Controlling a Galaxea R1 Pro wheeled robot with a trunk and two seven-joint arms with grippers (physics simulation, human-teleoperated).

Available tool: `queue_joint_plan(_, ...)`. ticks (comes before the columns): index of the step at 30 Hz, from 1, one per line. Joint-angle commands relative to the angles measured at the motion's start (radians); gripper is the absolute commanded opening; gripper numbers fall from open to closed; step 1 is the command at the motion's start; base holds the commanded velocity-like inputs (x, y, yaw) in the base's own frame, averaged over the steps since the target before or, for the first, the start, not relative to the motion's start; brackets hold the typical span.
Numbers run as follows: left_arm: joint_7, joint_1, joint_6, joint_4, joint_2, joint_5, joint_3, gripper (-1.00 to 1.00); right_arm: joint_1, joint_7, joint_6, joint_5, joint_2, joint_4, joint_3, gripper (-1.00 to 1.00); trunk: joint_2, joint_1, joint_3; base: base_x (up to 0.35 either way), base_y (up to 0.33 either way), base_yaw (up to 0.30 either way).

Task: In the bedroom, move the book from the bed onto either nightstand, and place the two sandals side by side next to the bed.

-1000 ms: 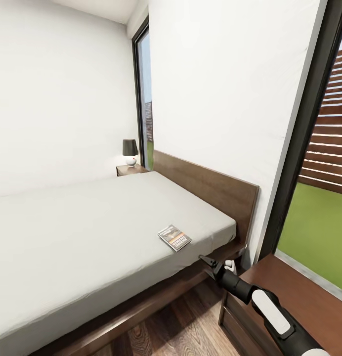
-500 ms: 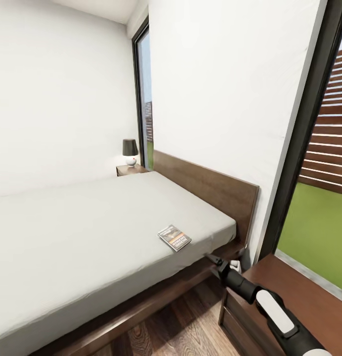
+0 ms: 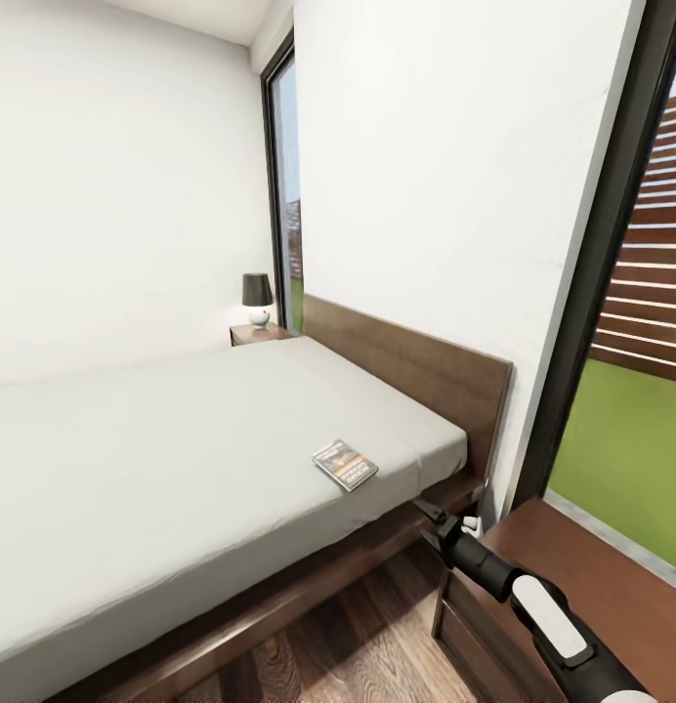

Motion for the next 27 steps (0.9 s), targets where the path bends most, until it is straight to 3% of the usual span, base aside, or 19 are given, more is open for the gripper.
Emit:
queue_joint_plan(1,-0.001,-0.001,-0.007,0.000,0.000,0.005,-0.008,1.00,-0.001,0.001,0.003,-0.007,-0.001,0.000,0.003,1.00,-0.008,0.004,-0.004,0.000,0.000,0.000)
queue_joint_plan(7,-0.002,-0.001,-0.007,0.000,0.001,0.006,-0.008,1.00,-0.001,0.001,0.003,-0.010,-0.001,0.000,0.002,1.00,-0.050,0.027,-0.023,0.000,0.000,0.000)
queue_joint_plan(19,-0.003,-0.001,-0.006,0.000,0.002,0.006,-0.008,1.00,-0.001,-0.018,0.005,-0.008,0.001,0.000,0.003,1.00,-0.050,0.027,-0.023,0.000,0.000,0.000)
queue_joint_plan(23,-0.002,-0.001,-0.006,0.000,0.001,0.007,-0.009,1.00,-0.005,-0.042,0.024,-0.035,0.002,0.000,0.003,1.00,-0.050,0.027,-0.023,0.000,0.000,0.000)
queue_joint_plan(27,-0.002,-0.001,-0.005,0.000,0.001,0.007,-0.009,1.00,-0.025,-0.060,0.061,-0.104,0.001,0.000,0.003,1.00,-0.050,0.027,-0.023,0.000,0.000,0.000)
